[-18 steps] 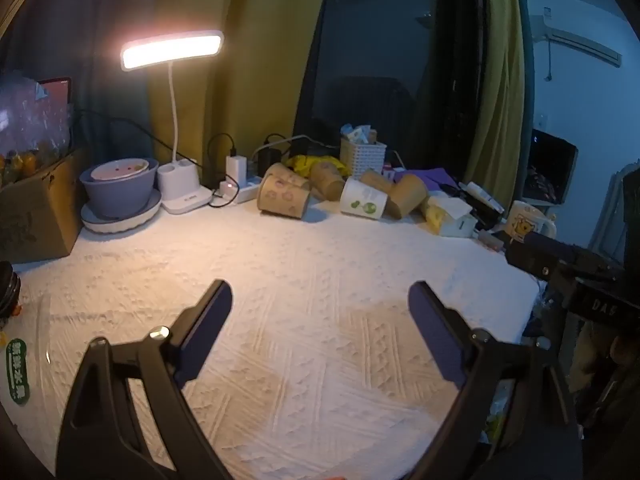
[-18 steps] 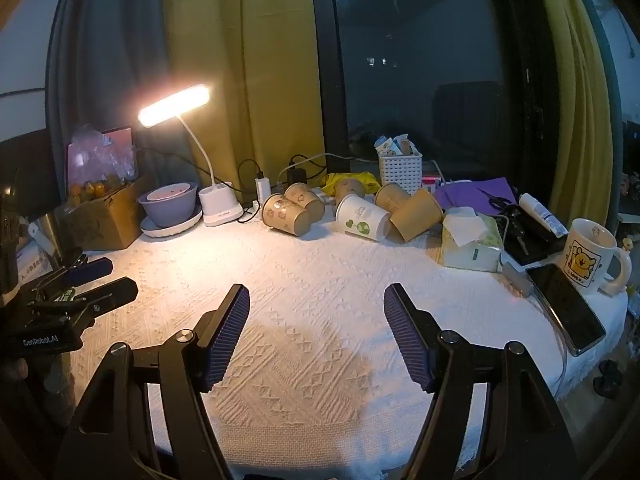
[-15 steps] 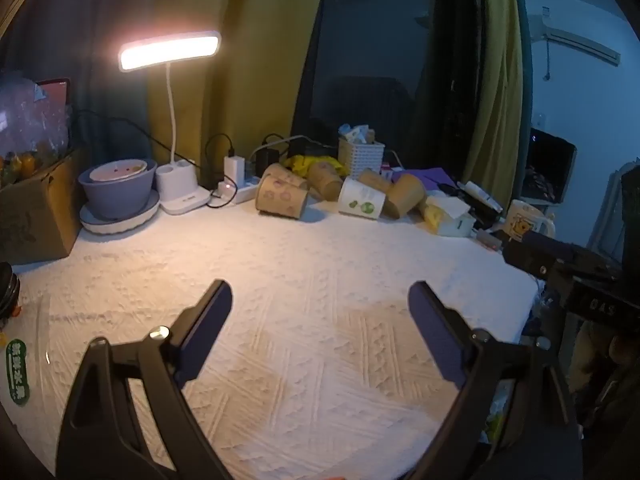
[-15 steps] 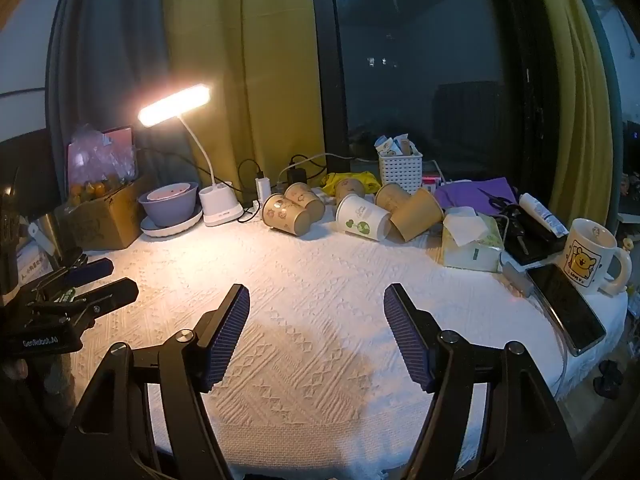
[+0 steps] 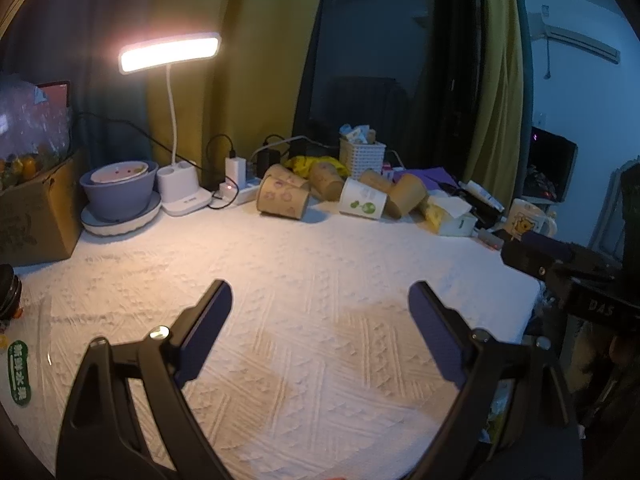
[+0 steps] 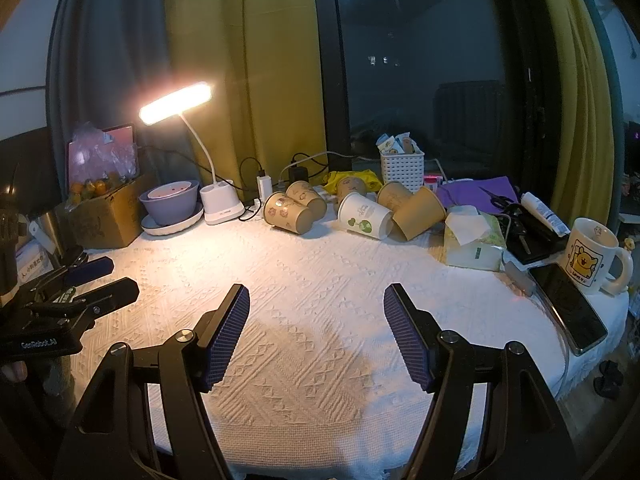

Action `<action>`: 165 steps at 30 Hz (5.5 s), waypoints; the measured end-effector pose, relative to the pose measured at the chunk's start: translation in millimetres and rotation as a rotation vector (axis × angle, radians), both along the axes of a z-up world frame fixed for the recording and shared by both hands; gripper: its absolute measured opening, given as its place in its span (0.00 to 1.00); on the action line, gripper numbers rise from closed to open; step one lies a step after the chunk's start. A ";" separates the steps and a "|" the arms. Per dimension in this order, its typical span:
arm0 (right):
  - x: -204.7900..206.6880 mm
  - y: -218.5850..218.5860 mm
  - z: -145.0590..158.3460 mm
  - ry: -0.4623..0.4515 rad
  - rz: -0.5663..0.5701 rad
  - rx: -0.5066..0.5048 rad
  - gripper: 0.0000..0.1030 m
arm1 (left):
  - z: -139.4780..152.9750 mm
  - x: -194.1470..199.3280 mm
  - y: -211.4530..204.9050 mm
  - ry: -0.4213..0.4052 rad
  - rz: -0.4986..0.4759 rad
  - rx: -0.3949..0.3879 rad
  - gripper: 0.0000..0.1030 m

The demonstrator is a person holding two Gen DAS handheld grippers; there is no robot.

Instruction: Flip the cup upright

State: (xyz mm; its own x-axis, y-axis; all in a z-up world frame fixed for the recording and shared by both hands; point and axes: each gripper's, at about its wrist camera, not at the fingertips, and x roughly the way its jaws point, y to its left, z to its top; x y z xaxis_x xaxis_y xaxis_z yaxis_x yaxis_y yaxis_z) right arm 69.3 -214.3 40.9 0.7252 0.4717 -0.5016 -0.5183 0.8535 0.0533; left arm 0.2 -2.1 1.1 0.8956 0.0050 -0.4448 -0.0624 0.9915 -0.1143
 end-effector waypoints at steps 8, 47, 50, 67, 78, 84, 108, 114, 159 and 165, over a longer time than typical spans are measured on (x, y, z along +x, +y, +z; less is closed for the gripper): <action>-0.2 0.1 0.3 -0.003 0.000 0.002 0.71 | -0.6 0.3 -0.6 -0.008 -0.005 0.003 0.88; -0.1 -0.8 2.4 -0.004 0.001 0.001 0.71 | 5.0 2.5 -10.1 -0.017 -0.026 0.047 0.88; -0.3 -0.5 2.5 -0.003 0.000 0.001 0.71 | 4.9 2.4 -10.2 -0.018 -0.024 0.044 0.88; 25.2 -3.9 -3.9 0.043 -0.017 -0.015 0.71 | -3.5 37.0 -3.7 0.077 -0.011 0.007 0.88; 77.5 -15.2 -17.1 0.104 -0.055 -0.028 0.71 | -11.5 97.1 4.5 0.154 0.029 -0.030 0.88; 107.3 -17.8 -17.5 0.111 -0.058 -0.025 0.71 | -21.2 140.3 7.8 0.284 0.009 -0.058 0.88; 223.1 -11.8 -18.6 0.123 -0.031 -0.029 0.71 | -33.1 274.8 38.1 0.426 0.065 -0.256 0.88; 247.4 -6.1 -25.7 0.136 -0.012 -0.042 0.71 | -33.9 295.9 55.5 0.398 0.146 -0.300 0.88; 256.6 30.8 -28.4 0.164 -0.058 -0.098 0.71 | -54.0 292.7 68.6 0.443 0.082 -0.379 0.65; 224.3 34.7 -25.9 0.172 -0.056 -0.097 0.71 | -49.8 257.6 56.4 0.433 0.020 -0.347 0.65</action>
